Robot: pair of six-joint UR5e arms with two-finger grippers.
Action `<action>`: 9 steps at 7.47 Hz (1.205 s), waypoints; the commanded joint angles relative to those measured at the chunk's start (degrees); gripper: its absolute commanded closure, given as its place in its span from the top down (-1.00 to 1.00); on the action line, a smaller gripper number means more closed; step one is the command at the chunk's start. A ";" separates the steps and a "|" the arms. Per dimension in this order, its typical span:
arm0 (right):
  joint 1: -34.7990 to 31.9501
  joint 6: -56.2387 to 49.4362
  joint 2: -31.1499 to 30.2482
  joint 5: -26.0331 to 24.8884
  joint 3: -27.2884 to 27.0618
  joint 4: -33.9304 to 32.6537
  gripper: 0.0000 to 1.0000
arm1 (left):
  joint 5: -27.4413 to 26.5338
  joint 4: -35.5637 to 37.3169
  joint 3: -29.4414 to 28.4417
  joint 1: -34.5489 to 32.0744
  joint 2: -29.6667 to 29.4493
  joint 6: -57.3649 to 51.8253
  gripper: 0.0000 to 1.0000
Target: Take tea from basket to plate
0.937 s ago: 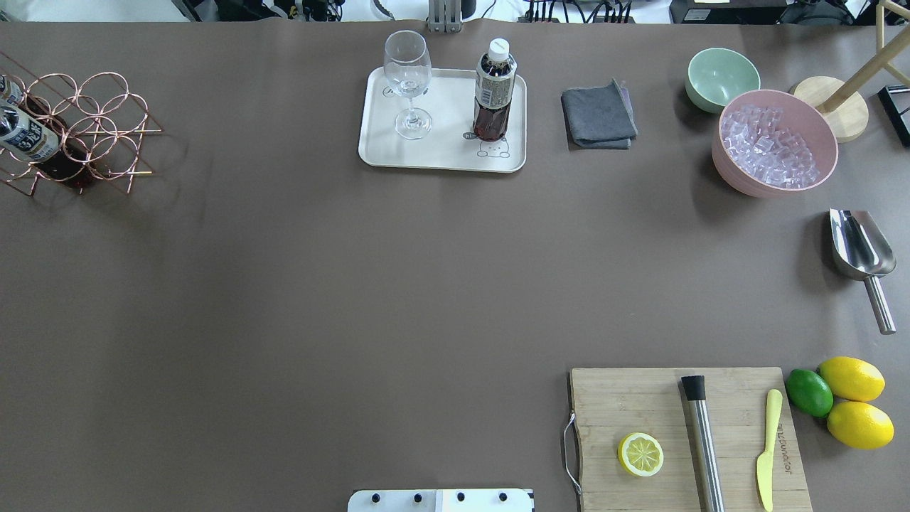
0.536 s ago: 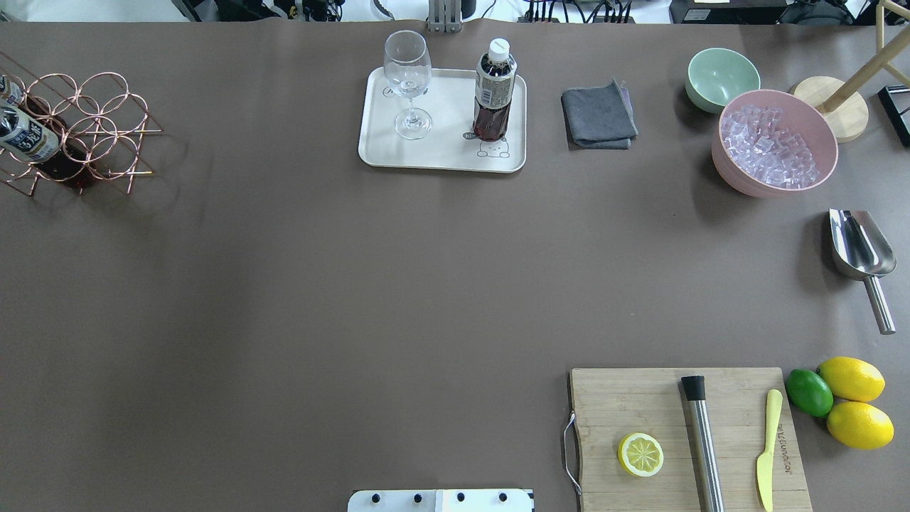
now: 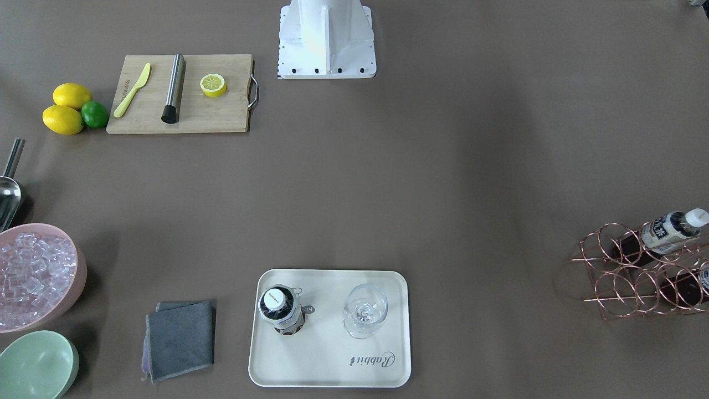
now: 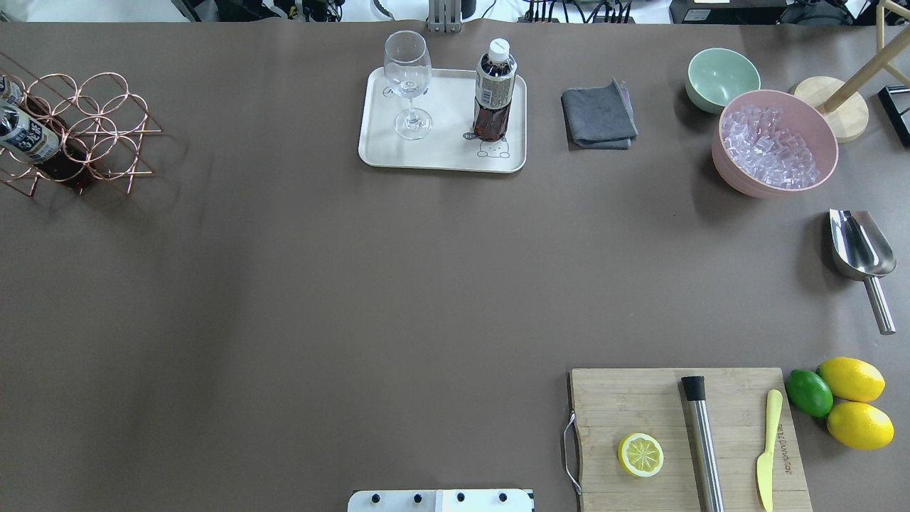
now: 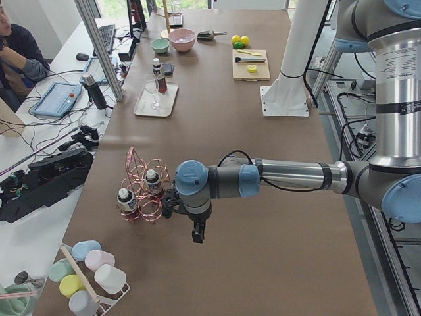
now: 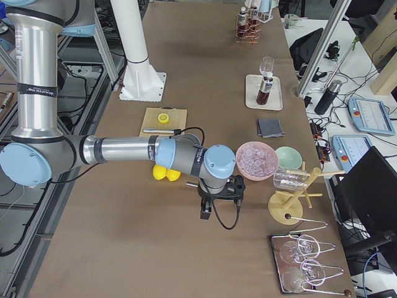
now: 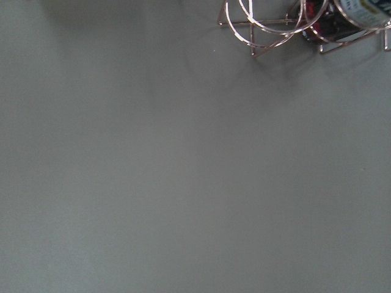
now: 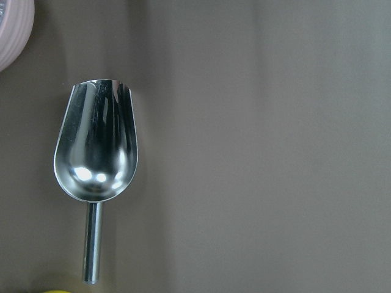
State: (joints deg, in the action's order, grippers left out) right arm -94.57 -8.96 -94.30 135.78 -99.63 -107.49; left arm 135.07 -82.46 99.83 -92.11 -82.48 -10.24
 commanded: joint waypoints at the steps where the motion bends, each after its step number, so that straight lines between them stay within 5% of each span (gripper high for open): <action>1: 0.00 -0.01 0.00 -0.08 0.14 0.00 1.00 | -1.30 -11.21 -0.17 2.54 4.69 9.51 0.96; 9: -0.09 -0.01 0.00 -0.08 0.05 0.00 1.00 | -0.86 -11.23 0.10 2.99 3.99 11.91 0.96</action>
State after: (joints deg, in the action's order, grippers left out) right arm -94.63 -8.96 -94.34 135.70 -99.57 -107.49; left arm 134.12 -93.69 99.88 -89.12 -78.57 1.61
